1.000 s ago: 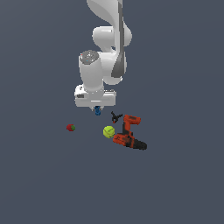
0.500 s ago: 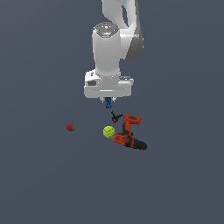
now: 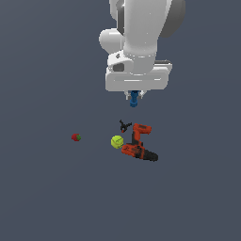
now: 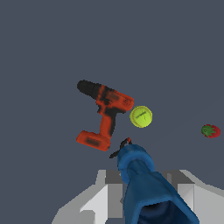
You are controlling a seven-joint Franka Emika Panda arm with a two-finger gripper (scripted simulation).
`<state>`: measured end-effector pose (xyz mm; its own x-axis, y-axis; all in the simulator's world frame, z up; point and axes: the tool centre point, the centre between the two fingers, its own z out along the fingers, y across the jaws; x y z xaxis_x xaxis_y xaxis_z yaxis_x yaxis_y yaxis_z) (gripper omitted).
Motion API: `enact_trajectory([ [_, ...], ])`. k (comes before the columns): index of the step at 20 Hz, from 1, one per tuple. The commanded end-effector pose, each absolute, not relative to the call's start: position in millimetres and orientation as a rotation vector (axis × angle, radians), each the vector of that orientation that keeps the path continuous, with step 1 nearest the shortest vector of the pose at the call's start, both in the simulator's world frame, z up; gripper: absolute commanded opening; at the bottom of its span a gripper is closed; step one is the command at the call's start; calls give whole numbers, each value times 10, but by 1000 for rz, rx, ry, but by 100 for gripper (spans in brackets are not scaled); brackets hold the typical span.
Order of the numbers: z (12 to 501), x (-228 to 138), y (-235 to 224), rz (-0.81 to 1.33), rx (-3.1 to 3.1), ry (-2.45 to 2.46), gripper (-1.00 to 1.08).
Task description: Pick up a designated object from a clutter of objects.
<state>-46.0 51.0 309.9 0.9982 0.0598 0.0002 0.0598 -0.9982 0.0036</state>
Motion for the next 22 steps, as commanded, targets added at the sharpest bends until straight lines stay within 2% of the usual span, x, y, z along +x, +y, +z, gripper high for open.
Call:
enact_trajectory([
  [1, 3323, -394, 677, -1, 3137, 93, -100],
  [11, 3908, -180, 1110, 0, 3140, 94, -100],
  [22, 4094, -98, 1249, 0, 3140, 94, -100],
])
